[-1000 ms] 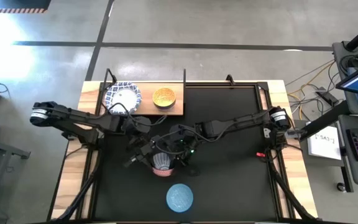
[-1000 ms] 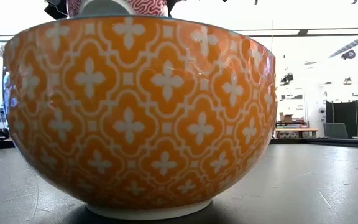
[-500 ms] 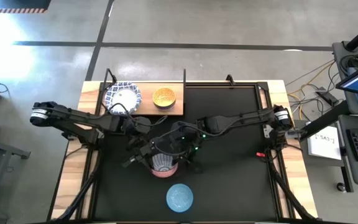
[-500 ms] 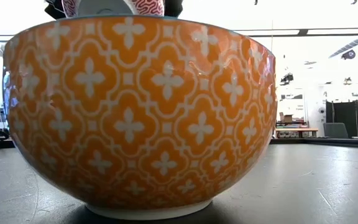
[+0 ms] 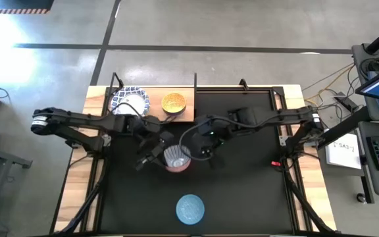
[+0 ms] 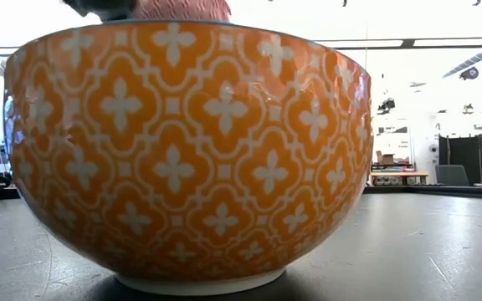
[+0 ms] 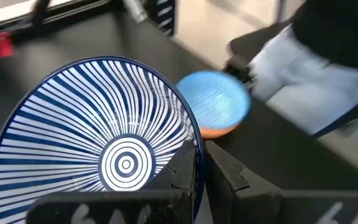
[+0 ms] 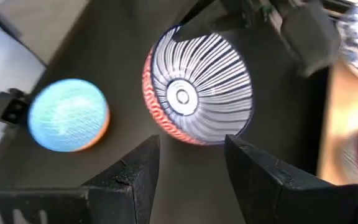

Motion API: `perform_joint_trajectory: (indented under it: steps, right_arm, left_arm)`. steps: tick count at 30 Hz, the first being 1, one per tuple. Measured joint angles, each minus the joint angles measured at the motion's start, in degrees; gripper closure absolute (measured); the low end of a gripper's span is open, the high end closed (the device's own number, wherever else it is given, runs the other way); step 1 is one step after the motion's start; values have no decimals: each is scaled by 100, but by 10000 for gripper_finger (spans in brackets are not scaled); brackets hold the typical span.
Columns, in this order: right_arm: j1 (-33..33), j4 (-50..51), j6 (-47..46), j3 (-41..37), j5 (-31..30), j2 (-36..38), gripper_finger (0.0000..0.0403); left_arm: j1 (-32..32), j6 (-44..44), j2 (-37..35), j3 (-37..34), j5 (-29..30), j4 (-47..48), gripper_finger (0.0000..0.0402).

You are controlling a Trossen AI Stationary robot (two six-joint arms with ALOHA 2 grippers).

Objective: Place and stack bowls onto a shelf
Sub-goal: Stack the dark blue patterned bowl on top of the yellow patterned bowl on the shelf

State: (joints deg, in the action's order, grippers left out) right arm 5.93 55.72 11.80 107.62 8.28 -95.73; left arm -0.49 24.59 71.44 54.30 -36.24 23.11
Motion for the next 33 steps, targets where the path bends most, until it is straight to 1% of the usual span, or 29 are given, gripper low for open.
perform_joint_trajectory:
  steps: [4,7,12,15,20,24,28,33]
  right_arm:
    - [-35,276,-233,-148,-459,215,235]
    - [-49,423,-486,-327,-740,331,237]
    - [-52,470,-828,-703,-838,437,238]
    - [-52,561,-1003,-854,-835,411,240]
    - [-50,540,-1141,-1171,-835,387,245]
    - [-46,532,-1231,-1423,-835,388,248]
    - [-46,541,-1308,-1617,-835,377,248]
    - [-46,531,-1346,-1686,-835,372,250]
  left_arm:
    - [235,557,0,499,634,823,400]
    - [489,804,-2,689,1136,1102,400]
    - [1088,1053,4,696,1872,1133,400]
    - [1542,1191,4,696,2209,1026,400]
    - [2392,1193,116,696,2400,752,400]
    - [2866,1049,394,696,2433,606,400]
    - [2953,1018,802,685,2455,657,399]
    - [2949,1111,1019,685,2479,394,398]
